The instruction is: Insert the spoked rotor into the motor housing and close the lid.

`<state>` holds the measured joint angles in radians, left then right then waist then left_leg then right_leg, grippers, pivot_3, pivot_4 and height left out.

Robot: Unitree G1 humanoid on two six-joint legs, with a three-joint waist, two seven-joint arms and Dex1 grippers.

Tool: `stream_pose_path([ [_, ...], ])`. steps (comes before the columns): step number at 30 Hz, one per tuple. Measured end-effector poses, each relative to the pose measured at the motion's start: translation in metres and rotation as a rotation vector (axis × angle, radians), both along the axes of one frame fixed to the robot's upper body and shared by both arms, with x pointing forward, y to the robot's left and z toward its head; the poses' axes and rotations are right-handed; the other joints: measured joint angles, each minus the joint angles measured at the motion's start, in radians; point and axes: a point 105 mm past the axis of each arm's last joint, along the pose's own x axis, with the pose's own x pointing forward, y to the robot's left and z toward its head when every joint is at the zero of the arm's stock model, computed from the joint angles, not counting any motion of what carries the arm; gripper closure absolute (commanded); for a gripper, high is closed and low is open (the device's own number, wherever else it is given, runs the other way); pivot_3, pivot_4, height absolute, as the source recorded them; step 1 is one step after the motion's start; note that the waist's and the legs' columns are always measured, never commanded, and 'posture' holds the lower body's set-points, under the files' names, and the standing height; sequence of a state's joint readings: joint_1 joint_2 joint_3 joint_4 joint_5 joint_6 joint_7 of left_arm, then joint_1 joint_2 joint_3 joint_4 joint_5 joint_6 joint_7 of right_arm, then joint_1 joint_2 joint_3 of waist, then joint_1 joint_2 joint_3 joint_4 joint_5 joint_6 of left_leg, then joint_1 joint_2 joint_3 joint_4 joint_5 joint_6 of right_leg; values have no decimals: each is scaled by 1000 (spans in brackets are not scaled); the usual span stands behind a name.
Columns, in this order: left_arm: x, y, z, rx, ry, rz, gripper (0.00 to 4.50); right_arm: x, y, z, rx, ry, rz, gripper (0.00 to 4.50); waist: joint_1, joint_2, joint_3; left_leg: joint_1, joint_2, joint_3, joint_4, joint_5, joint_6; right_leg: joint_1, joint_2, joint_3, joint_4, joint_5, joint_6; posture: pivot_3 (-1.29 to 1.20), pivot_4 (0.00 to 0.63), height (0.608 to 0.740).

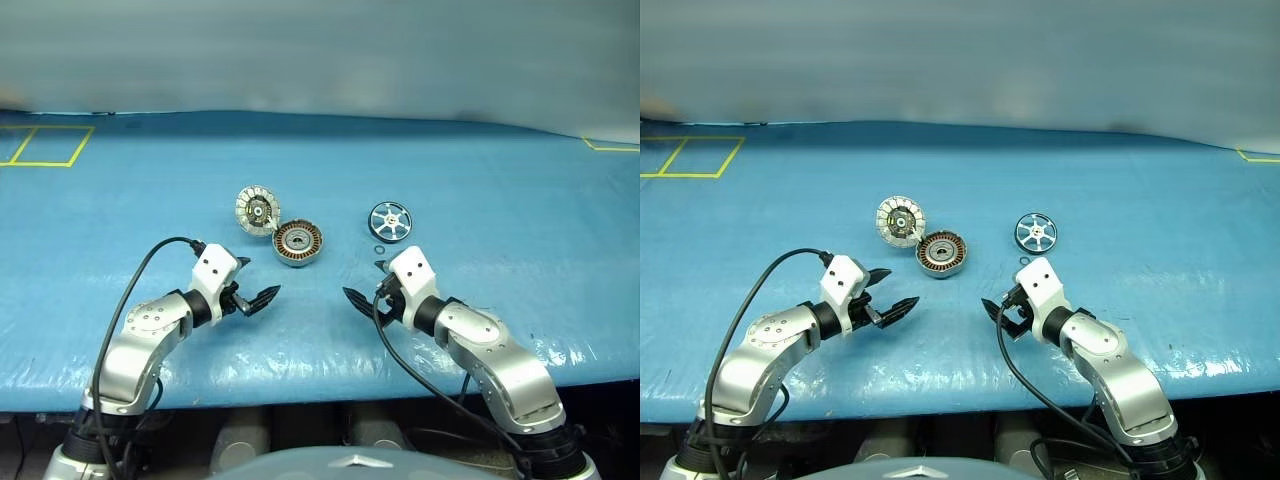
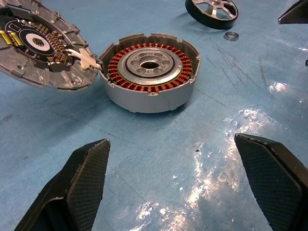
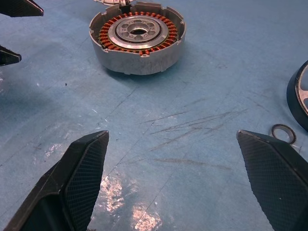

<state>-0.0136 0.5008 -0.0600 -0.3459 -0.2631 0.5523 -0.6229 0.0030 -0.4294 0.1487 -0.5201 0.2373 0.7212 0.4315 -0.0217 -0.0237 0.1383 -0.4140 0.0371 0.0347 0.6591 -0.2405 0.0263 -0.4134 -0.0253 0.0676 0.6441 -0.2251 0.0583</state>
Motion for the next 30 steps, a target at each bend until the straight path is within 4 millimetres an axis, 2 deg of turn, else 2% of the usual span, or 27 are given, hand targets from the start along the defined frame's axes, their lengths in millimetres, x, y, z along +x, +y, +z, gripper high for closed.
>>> stream_pose_path([
  [30, -1, -1, -1, 6, 6, -17, 0, 1, 0, 1, -9, -11, -2, 21, 0, 0, 0, 0, 0, 0, 0, 0, 0, 0, 0, 0, 0, 0, 0, 0, 150, 740],
])
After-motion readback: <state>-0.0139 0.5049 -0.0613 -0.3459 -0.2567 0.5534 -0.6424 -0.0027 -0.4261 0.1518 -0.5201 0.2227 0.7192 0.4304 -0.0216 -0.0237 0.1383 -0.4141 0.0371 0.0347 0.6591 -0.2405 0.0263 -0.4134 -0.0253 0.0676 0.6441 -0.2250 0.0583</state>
